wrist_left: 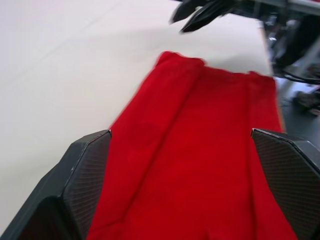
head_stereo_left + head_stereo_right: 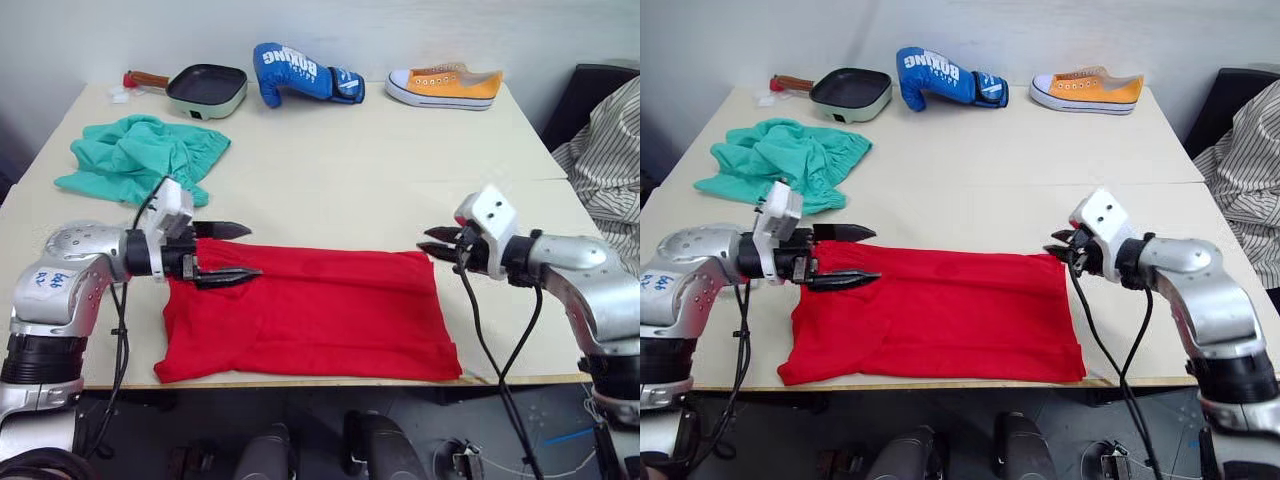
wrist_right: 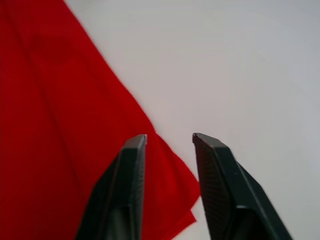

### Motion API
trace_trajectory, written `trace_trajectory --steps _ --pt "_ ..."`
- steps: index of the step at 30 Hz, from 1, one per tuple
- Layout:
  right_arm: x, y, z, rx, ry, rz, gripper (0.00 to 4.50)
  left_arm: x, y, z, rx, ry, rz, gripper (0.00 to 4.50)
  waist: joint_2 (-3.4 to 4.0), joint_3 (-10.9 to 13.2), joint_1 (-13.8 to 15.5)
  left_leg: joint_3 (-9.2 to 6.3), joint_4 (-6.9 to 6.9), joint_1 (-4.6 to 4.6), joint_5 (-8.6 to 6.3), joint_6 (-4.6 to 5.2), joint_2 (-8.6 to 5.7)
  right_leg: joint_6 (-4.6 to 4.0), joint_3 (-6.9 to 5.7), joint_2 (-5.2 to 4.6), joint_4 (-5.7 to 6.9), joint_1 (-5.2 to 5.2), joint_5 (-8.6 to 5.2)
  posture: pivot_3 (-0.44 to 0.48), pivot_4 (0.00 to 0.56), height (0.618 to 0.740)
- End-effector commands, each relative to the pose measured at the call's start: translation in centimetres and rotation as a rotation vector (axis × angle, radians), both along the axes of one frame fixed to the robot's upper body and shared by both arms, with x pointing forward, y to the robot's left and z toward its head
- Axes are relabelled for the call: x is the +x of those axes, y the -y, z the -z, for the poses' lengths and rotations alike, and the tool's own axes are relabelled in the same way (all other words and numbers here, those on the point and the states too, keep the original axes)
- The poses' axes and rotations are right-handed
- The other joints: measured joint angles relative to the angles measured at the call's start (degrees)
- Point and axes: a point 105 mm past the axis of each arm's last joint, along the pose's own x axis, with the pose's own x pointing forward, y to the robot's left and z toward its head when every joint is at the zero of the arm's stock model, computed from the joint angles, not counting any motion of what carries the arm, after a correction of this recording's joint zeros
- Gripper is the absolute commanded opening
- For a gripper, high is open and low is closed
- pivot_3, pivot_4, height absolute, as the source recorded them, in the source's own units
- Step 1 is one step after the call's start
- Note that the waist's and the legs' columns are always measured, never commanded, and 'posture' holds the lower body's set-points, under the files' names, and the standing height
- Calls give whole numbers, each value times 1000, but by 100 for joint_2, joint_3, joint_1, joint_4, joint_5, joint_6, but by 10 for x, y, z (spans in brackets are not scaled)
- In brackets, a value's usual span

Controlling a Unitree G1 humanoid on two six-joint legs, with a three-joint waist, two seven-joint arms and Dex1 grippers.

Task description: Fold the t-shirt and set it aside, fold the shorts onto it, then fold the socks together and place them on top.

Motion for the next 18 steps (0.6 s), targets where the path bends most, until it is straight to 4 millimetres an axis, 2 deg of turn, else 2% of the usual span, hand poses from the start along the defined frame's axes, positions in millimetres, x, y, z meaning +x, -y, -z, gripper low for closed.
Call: trace_trajectory --steps 1,5,6,11,18 --pt "14 -1 5 -38 -30 -29 2863 -7 11 -5 45 30 121 4500 0 0 4 1 0 -2 1 2 0 0 0 0 0 0 0 0 150 740" --pt "29 -9 15 -49 -67 -31 4266 -7 19 -7 62 55 165 4500 0 0 6 1 0 -10 1 2 0 1 -1 3 2 -4 0 0 150 740" --pt "32 -11 17 -37 -81 -29 4471 -6 20 -7 64 63 168 4500 0 0 6 1 0 -10 1 2 0 1 -1 3 2 -5 0 0 150 740" --pt "35 -18 34 -61 -168 -48 4471 -4 26 -7 67 112 159 4500 0 0 5 0 2 -13 2 1 0 2 -3 3 1 -4 1 0 150 740" --pt "37 -22 38 -95 -177 -96 2123 2 26 -8 63 153 124 4500 0 0 6 -2 6 -10 2 1 0 3 -4 3 2 0 2 0 150 740"
